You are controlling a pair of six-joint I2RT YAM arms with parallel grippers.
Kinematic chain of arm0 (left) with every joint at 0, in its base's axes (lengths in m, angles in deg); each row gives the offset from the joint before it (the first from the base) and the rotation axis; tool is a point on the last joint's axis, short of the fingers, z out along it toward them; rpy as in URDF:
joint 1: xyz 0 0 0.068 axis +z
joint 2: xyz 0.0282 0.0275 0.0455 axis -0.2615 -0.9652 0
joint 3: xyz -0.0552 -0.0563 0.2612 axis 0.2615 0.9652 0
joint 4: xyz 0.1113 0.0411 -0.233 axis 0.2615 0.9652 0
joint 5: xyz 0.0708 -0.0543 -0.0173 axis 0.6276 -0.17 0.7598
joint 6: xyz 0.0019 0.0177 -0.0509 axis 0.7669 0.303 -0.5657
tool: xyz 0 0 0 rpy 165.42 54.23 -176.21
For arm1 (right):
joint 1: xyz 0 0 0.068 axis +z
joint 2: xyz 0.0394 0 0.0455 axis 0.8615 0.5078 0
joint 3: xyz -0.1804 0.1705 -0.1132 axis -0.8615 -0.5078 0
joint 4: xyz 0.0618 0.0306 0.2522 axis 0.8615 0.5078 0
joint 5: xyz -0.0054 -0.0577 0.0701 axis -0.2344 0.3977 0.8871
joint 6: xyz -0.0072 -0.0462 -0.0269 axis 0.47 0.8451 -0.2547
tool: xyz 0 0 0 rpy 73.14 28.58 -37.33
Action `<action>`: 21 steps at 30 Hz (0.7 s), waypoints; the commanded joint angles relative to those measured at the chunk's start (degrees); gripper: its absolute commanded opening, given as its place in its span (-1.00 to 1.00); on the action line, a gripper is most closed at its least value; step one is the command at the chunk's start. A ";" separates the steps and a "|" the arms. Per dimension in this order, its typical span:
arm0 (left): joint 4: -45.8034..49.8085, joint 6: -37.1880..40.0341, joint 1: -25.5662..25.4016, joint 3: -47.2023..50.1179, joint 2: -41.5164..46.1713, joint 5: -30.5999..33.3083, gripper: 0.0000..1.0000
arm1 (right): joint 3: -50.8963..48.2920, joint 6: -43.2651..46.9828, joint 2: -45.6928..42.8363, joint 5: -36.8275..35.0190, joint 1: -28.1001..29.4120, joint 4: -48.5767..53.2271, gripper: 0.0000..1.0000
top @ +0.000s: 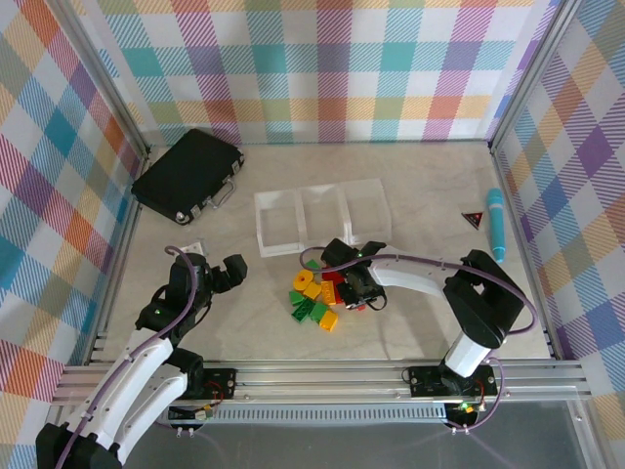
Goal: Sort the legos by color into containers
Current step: Pick up the lego from the bottom-center of the table, then place the lego in the container.
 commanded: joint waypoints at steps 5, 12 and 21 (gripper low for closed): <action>1.03 1.46 -0.41 -2.55 7.51 -0.30 0.99 | 1.52 2.78 -10.56 1.95 0.16 1.97 -0.57; 0.55 1.84 -0.45 -3.84 5.52 -3.75 1.00 | 9.70 6.67 -13.62 2.44 -3.96 3.64 -0.55; 1.05 2.01 -0.50 -4.68 3.26 -5.62 0.99 | 25.03 17.68 -3.92 2.89 -16.74 3.82 -0.53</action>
